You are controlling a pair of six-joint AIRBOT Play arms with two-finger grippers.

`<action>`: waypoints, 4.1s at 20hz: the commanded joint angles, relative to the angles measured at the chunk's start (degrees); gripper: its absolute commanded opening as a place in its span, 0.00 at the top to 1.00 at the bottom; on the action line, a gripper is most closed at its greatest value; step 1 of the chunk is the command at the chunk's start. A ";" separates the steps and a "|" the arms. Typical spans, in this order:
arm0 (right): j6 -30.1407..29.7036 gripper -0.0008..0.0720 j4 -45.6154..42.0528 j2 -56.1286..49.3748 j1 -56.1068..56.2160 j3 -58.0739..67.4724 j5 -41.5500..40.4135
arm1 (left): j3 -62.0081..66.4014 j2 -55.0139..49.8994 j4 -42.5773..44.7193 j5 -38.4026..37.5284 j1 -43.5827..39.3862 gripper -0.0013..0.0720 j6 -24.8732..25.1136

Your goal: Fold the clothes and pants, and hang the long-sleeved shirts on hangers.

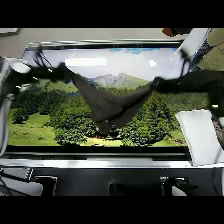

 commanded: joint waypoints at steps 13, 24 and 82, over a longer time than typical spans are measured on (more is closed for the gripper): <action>15.67 0.94 -13.14 31.61 0.04 17.51 5.73 | 6.56 42.66 29.33 -18.64 1.03 0.96 -18.51; 14.99 0.94 -4.72 -11.72 0.07 17.51 14.36 | -1.95 9.90 29.29 -0.11 -0.92 0.96 -15.89; 2.43 0.94 11.10 7.74 6.64 -45.46 10.12 | -55.82 17.44 4.11 -2.78 26.51 0.28 12.68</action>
